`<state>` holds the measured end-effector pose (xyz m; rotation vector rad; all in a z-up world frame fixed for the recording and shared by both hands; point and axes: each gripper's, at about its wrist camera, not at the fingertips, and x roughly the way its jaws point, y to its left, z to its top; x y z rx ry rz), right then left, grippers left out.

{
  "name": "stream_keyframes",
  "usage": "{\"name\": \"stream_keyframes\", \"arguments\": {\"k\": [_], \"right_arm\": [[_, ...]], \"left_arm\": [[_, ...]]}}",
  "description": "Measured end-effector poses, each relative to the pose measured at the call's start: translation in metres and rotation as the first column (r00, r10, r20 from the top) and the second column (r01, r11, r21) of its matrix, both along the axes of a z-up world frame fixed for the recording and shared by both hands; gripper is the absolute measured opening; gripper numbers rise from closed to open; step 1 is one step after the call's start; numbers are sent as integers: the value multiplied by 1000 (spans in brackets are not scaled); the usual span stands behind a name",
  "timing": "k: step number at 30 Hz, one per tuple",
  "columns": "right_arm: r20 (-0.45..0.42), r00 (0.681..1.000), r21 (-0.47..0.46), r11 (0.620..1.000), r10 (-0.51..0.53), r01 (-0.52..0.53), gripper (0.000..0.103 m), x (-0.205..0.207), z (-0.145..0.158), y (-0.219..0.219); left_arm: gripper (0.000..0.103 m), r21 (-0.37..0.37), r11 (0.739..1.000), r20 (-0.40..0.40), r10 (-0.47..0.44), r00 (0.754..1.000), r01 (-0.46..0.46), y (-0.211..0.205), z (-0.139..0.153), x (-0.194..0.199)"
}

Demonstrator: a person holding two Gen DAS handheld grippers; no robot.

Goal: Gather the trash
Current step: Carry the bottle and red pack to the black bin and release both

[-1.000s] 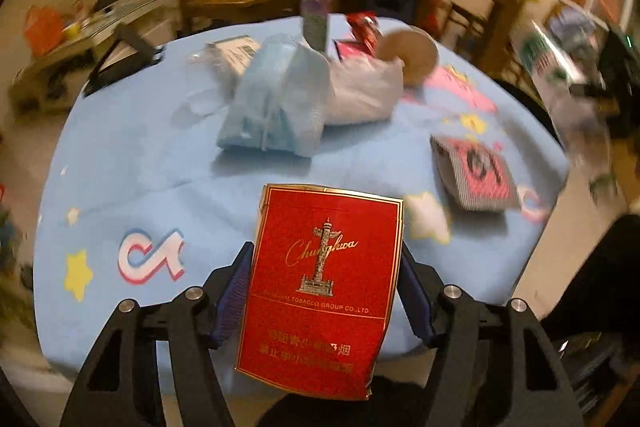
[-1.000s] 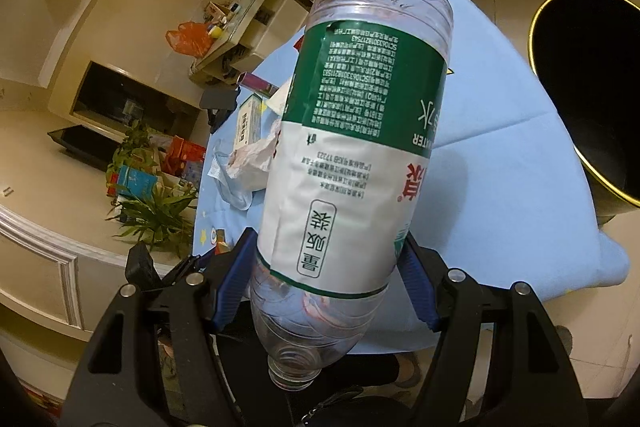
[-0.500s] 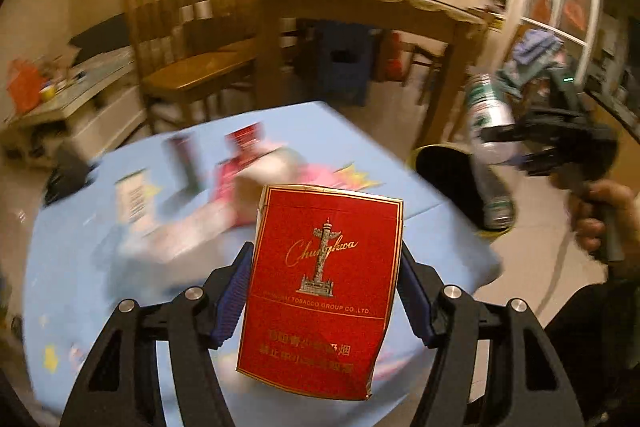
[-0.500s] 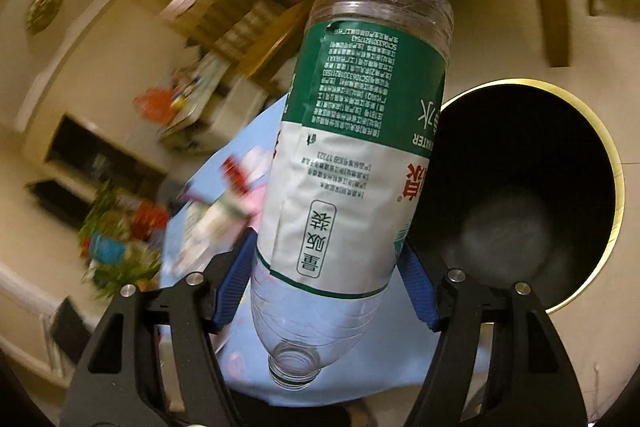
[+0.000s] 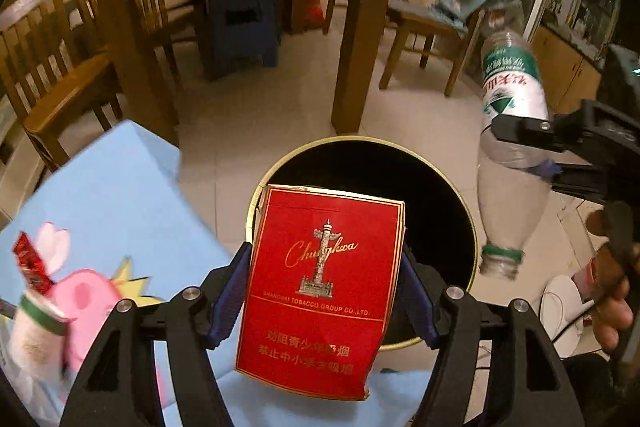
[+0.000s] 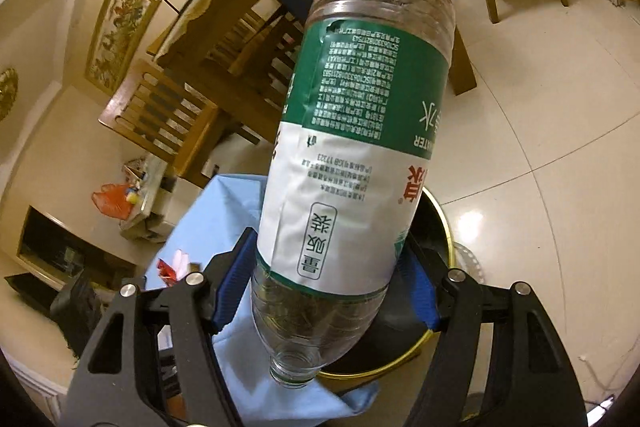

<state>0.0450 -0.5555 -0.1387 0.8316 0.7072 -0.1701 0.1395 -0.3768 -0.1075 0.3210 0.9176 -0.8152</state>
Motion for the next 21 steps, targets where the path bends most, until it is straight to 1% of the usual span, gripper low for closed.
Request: {"name": "stream_keyframes", "arguments": {"k": [2,5,6,8,10,13,16,21], "right_arm": [[-9,1000,1,1000,6,-6,68,7,-3,1],[-34,999,-27,999,20,-21,68,15,-6,-5],[-55,998,-42,999,17,-20,68,21,-10,-2],[-68,998,-50,999,12,-16,68,31,-13,0],[-82,996,-66,998,17,-23,68,42,-12,0],[-147,989,-123,991,34,-53,68,59,-20,13],[-192,980,-132,987,59,-86,68,71,-32,23],[-274,958,-158,979,84,-131,69,83,-49,43]], "left_arm": [[76,4,1000,3,-2,1000,2,-4,-4,-2],[81,29,1000,49,-5,999,4,-1,-6,-13],[83,36,999,67,-10,998,8,-2,-5,-16],[83,44,999,86,-6,996,2,-1,-3,-19],[83,35,999,100,10,995,-14,8,3,-22],[84,28,998,128,59,990,-63,23,14,-27],[87,17,993,170,112,979,-117,40,25,-36],[87,21,981,249,180,952,-191,65,39,-52]]}}
